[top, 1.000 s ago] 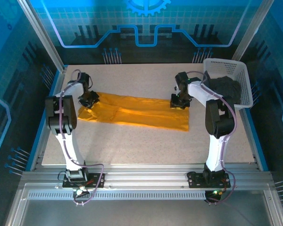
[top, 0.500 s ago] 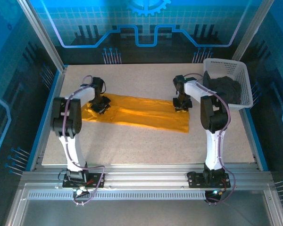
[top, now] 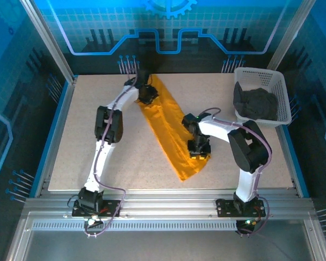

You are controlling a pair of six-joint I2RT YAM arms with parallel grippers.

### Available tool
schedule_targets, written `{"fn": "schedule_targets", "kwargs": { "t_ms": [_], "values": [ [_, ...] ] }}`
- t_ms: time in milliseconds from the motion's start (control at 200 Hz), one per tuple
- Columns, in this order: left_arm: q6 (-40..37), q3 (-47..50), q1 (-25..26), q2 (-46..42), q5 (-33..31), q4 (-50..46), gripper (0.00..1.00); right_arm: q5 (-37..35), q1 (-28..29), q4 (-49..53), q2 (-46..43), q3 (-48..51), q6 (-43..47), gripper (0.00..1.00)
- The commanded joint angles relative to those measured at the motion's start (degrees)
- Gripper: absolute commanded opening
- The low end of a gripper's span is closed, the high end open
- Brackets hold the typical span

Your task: Fold and stack the t-shirts

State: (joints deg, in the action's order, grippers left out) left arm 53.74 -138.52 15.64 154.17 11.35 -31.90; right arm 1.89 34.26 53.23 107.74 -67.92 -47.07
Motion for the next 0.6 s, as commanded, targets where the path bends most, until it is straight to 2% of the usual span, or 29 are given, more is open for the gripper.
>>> {"fn": "schedule_targets", "kwargs": {
  "t_ms": [0,70,140,235,315,410,515,595],
  "values": [
    [3.36,-2.44,0.79,4.75,4.58,6.17,0.29,10.0,3.28,-7.68,4.4,-0.39,-10.89,0.26],
    [2.26,-4.04,0.62,4.7,5.46,9.57,0.36,10.19,4.16,-7.52,4.54,-2.21,-12.87,0.27],
    [-0.06,-6.28,0.36,3.16,4.98,8.4,0.42,9.63,4.06,-6.66,3.03,-3.38,-13.4,0.29],
    [-4.06,-3.63,0.51,-4.82,1.46,5.86,0.52,6.71,3.1,-3.18,-1.67,-3.43,-13.05,0.33],
    [-3.87,8.99,0.71,-16.03,-0.59,8.6,0.54,4.92,1.01,-1.83,-7.53,-0.57,-12.41,0.38],
    [-1.15,25.6,0.86,-29.02,-0.7,7.82,0.5,3.84,-2.53,-1.63,-13.94,4.3,-8.54,0.45],
    [0.97,45.52,1.87,-41.88,4.36,5.69,0.49,5.55,-6.42,-2.83,-17.35,9.19,1.0,0.5],
    [1.77,58.0,3.38,-49.02,9.76,0.69,0.47,7.99,-6.85,-3.89,-17.69,10.86,9.68,0.55]
  ]
}}
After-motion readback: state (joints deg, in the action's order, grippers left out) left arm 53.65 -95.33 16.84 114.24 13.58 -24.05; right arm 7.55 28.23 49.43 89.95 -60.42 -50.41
